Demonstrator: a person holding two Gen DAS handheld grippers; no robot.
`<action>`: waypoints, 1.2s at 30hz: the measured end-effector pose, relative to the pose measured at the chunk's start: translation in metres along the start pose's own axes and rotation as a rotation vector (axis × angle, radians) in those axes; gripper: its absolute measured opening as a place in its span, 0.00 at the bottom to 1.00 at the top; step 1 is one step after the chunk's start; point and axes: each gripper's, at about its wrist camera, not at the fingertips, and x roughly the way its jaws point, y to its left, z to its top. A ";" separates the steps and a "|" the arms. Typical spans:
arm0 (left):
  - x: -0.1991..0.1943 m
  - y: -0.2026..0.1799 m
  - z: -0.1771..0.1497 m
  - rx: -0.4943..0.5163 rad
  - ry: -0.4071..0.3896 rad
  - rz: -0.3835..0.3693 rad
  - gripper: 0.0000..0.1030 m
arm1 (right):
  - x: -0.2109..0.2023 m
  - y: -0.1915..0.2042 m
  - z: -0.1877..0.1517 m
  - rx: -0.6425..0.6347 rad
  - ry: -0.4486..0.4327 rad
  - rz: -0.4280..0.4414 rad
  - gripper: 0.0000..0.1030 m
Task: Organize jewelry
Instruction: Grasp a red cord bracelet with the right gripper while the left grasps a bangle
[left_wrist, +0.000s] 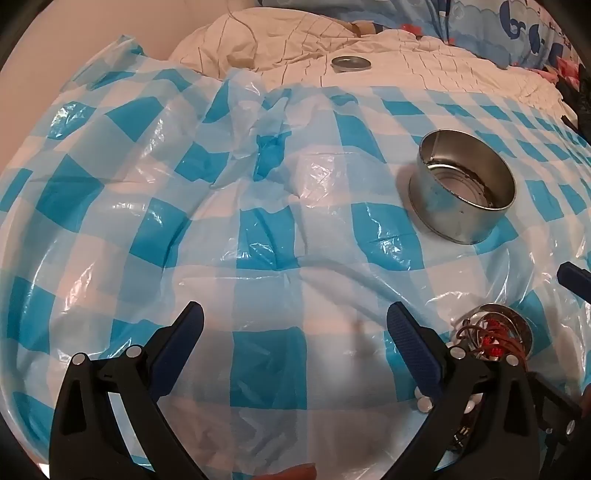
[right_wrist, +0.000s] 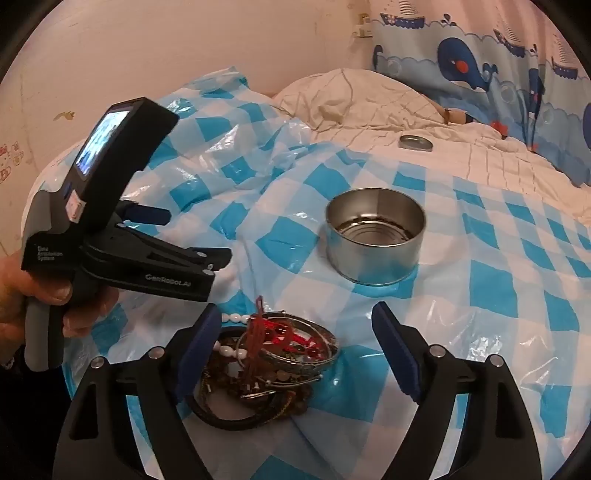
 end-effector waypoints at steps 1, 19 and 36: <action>0.000 0.000 0.000 -0.001 -0.001 -0.002 0.93 | 0.000 0.002 0.000 0.010 0.002 -0.007 0.82; 0.006 0.004 0.005 -0.011 0.012 0.013 0.93 | -0.008 -0.007 0.001 0.041 -0.007 0.042 0.69; -0.001 0.015 0.003 -0.047 0.001 -0.029 0.93 | -0.003 0.001 -0.003 0.066 0.034 0.223 0.04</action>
